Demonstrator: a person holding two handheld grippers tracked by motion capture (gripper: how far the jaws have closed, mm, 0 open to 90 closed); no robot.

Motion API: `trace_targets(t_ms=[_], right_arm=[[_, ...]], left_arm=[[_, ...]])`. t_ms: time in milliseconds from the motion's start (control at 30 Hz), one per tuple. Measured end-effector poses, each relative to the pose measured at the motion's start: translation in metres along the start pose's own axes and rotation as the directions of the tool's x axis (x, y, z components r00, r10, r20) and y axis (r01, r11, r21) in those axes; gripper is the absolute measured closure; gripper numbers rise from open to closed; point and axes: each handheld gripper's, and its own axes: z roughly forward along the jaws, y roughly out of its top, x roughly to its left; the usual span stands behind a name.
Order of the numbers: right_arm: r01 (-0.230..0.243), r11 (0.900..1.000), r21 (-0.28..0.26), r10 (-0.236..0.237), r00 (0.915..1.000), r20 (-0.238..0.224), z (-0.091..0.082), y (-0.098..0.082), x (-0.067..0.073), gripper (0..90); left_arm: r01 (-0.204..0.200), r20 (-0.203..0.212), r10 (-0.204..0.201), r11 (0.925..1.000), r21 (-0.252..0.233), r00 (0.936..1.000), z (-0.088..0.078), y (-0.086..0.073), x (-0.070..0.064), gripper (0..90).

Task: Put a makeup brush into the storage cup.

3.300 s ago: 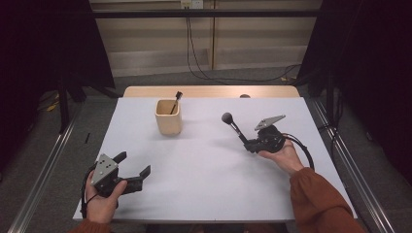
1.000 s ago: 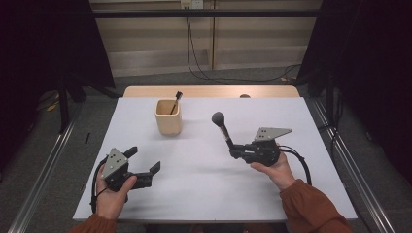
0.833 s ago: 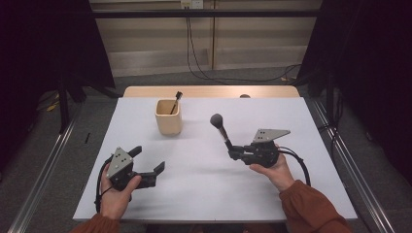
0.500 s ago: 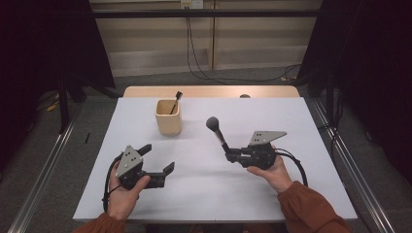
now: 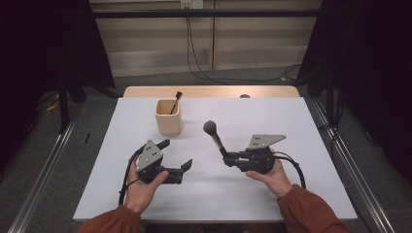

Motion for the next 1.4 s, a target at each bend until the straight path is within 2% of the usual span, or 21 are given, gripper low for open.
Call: trace_targets(t_ms=[200,400,467,700,767,833,1000,1100,1133,1167,1233,1400], right_arm=[[0.003,1.000,0.002,-0.003,1.0000,-0.005,0.003,0.000,0.002,75.9],[0.003,1.000,-0.003,-0.003,1.0000,-0.009,0.005,0.001,0.002,75.9],[0.003,1.000,-0.004,-0.003,1.0000,-0.002,0.006,0.001,0.002,75.9],[-0.004,1.000,-0.009,0.004,1.0000,0.008,0.005,0.000,0.001,75.9],[-0.006,1.000,-0.009,0.006,1.0000,0.007,0.005,0.000,0.000,75.9],[-0.008,1.000,-0.008,0.008,0.9999,0.007,0.006,-0.001,0.000,75.9],[-0.006,1.000,-0.004,0.006,1.0000,0.003,0.008,-0.002,0.001,75.9],[-0.007,1.000,-0.004,0.007,1.0000,0.000,0.008,-0.002,0.001,75.9],[-0.007,1.000,-0.005,0.007,1.0000,0.000,0.009,-0.002,0.001,75.9],[-0.008,1.000,-0.006,0.008,1.0000,-0.001,0.009,-0.002,0.001,75.9],[-0.004,1.000,-0.004,0.004,1.0000,0.003,0.008,-0.002,0.001,75.8],[-0.006,1.000,-0.006,0.006,1.0000,0.002,0.008,-0.002,0.001,75.9]], left_arm=[[0.012,0.021,-0.012,0.9998,-0.016,0.9997,0.009,0.007,-0.003,2.5],[0.013,0.078,-0.012,0.9997,-0.020,0.9969,0.026,0.015,-0.012,3.1],[0.027,0.096,-0.026,0.9995,-0.017,0.9950,0.033,0.017,-0.015,2.4],[0.048,0.108,-0.048,0.9988,0.000,0.9930,0.050,0.019,-0.018,1.8],[0.055,0.120,-0.056,0.9984,0.013,0.9912,0.055,0.019,-0.019,2.0],[0.049,0.152,-0.053,0.9984,0.027,0.9869,0.059,0.020,-0.021,2.7],[0.028,0.150,-0.032,0.9992,0.027,0.9882,0.068,0.023,-0.025,3.1],[0.037,0.173,-0.040,0.9991,0.023,0.9841,0.073,0.025,-0.027,3.3],[0.026,0.186,-0.029,0.9995,0.018,0.9821,0.074,0.025,-0.027,3.3],[0.022,0.180,-0.025,0.9996,0.018,0.9833,0.075,0.025,-0.028,3.3],[0.034,0.193,-0.036,0.9993,0.014,0.9805,0.077,0.024,-0.029,3.3],[0.035,0.193,-0.040,0.9990,0.028,0.9805,0.081,0.022,-0.033,4.2]])
